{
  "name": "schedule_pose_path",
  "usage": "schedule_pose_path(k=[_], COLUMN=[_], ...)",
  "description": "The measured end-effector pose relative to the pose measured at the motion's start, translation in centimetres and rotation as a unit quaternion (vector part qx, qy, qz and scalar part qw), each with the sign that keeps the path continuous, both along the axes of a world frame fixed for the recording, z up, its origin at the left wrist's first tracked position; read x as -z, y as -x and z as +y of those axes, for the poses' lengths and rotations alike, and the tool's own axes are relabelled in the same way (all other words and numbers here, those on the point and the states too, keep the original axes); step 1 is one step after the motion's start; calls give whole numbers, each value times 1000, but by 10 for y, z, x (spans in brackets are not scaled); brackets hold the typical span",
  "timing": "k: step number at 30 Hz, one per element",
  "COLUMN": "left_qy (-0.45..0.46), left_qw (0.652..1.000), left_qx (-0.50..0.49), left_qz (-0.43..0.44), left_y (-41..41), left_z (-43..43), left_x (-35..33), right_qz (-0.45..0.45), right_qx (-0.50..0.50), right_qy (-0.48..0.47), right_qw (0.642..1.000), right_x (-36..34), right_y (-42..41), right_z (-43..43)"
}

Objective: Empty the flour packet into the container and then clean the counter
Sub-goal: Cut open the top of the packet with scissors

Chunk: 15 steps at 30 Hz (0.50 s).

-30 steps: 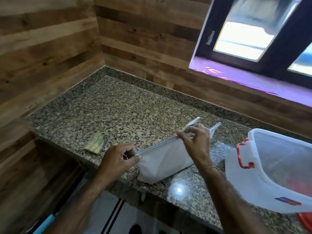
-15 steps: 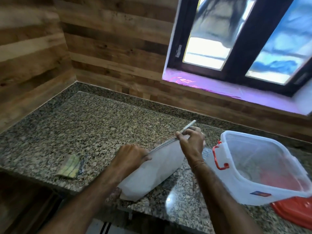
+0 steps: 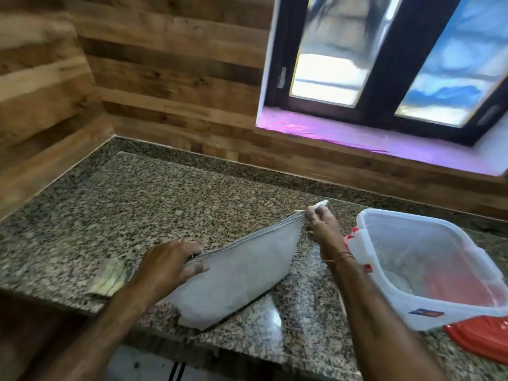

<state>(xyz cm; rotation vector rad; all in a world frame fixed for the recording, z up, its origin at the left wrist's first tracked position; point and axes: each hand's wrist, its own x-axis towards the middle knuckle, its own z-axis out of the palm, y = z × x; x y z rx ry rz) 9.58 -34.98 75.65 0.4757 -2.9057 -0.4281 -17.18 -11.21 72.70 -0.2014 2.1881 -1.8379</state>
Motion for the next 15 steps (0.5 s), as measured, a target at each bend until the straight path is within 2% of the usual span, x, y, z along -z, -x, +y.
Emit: schedule_pose_path(k=[4,7,10,12,15], left_qy=[-193,-316,-407,-430,-403], left_qw=[979,933,882,859,841], left_qx=[-71,-167,-213,-235,-306], left_qz=[-10,44,108,146,190], left_y=[-31,-53,-63,-66,-63], left_z=[-13,-1,23,35,45], left_x=[19,29,44,61,81], right_qz=[-44,-65,-59,-57,-55], right_qx=[-53,-123,-163,-156,-157], right_qy=[70,124,124,98,55], right_qw=[995,982,977,981,985], right_x=[12,21,32,39,49], right_y=[-7,-6,0,3,7], right_z=[8,11,16,18,17])
